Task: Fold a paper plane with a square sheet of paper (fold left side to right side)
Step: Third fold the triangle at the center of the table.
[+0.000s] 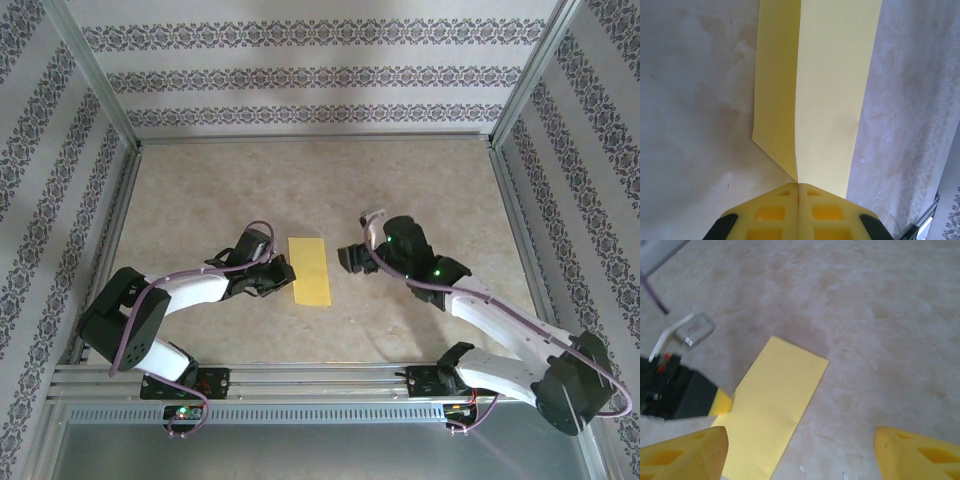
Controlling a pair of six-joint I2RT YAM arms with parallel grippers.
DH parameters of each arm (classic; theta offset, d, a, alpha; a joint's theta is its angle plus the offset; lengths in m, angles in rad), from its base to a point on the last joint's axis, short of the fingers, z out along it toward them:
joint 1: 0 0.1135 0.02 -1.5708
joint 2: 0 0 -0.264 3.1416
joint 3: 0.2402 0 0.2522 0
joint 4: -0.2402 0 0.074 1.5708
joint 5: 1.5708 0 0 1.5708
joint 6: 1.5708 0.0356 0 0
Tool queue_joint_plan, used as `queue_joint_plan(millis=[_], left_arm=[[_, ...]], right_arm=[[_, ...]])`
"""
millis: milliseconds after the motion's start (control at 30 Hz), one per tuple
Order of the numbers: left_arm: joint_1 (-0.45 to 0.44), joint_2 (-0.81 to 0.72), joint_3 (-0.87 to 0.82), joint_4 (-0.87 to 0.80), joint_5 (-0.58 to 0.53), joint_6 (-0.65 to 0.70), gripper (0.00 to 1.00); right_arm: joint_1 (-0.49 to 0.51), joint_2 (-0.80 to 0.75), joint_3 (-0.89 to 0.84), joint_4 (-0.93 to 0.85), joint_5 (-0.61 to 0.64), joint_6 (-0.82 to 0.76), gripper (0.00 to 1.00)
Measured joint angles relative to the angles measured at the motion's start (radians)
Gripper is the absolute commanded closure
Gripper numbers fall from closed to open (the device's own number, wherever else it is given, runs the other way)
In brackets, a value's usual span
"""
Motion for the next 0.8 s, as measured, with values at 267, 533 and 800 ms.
queue_joint_plan(millis=[267,533,800], left_arm=[[-0.001,-0.008,-0.005,0.004,-0.003,-0.04,1.0],[-0.013,-0.008,-0.005,0.014,-0.002,-0.063,1.0],[-0.019,-0.008,-0.005,0.027,0.002,-0.073,1.0]], right_arm=[[0.299,-0.001,-0.098,0.035,0.196,-0.151,0.18],[0.515,0.171,-0.172,0.164,0.33,-0.274,0.18],[0.563,0.416,-0.113,0.239,0.423,-0.327,0.28]])
